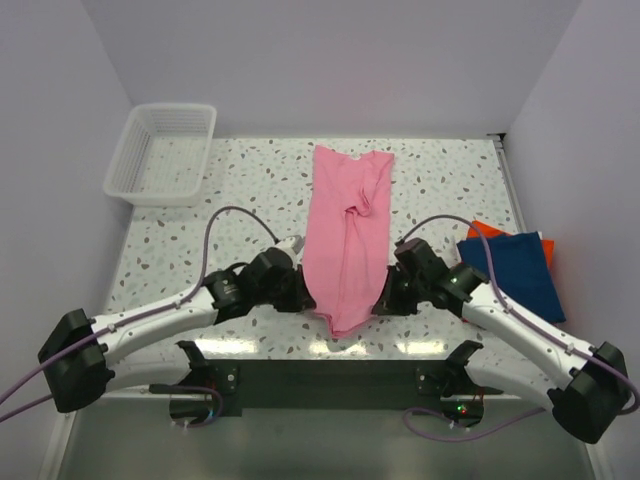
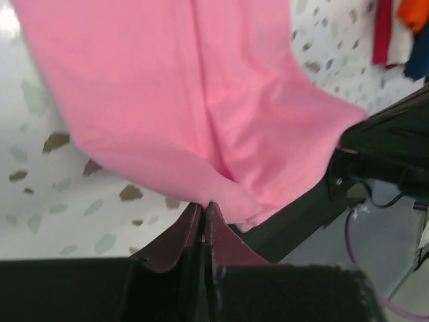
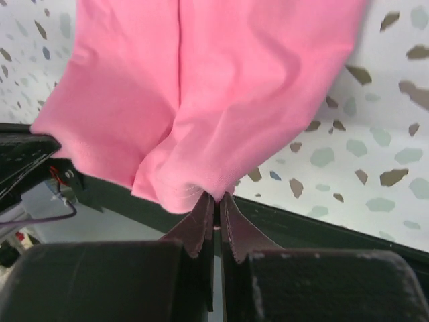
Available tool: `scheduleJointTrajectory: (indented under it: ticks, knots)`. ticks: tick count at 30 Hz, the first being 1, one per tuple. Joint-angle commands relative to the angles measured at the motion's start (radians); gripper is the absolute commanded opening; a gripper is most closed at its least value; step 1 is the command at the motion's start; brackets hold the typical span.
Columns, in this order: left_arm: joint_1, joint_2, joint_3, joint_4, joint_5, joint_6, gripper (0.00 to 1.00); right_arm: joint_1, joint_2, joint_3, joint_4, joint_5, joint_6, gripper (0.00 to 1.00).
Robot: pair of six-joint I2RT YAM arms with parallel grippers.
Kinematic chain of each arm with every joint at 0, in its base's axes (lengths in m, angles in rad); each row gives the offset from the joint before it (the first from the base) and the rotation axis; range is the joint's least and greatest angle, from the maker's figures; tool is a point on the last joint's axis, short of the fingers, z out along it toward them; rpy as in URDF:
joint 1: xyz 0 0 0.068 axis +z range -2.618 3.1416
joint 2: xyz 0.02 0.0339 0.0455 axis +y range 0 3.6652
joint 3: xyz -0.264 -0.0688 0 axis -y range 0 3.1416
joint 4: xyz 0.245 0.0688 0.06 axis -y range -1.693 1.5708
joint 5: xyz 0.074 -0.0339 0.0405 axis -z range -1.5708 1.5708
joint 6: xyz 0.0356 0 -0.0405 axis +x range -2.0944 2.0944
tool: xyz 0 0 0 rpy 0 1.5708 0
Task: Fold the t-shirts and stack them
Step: Fold the tshirt
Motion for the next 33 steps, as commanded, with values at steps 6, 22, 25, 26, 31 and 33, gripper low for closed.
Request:
scheduleJointTrajectory:
  ticks: [6,22,25,26,31,33]
  knots:
    - [0.107,0.233,0.271,0.049,-0.102,0.125,0.0,-0.041,0.211,0.203,0.079,0.14,-0.113,0.0]
    - [0.282,0.649,0.528,0.182,-0.127,0.144,0.0,-0.351,0.587,0.391,0.337,0.068,-0.168,0.0]
    - [0.305,0.682,0.558,0.193,-0.119,0.147,0.0,-0.388,0.626,0.407,0.365,0.042,-0.163,0.0]
    - [0.313,0.69,0.566,0.193,-0.118,0.15,0.0,-0.392,0.635,0.417,0.368,0.034,-0.163,0.0]
    - [0.354,0.748,0.623,0.201,-0.079,0.173,0.0,-0.432,0.689,0.456,0.383,0.006,-0.168,0.0]
    - [0.364,0.771,0.646,0.205,-0.07,0.179,0.0,-0.44,0.704,0.474,0.385,-0.006,-0.165,0.0]
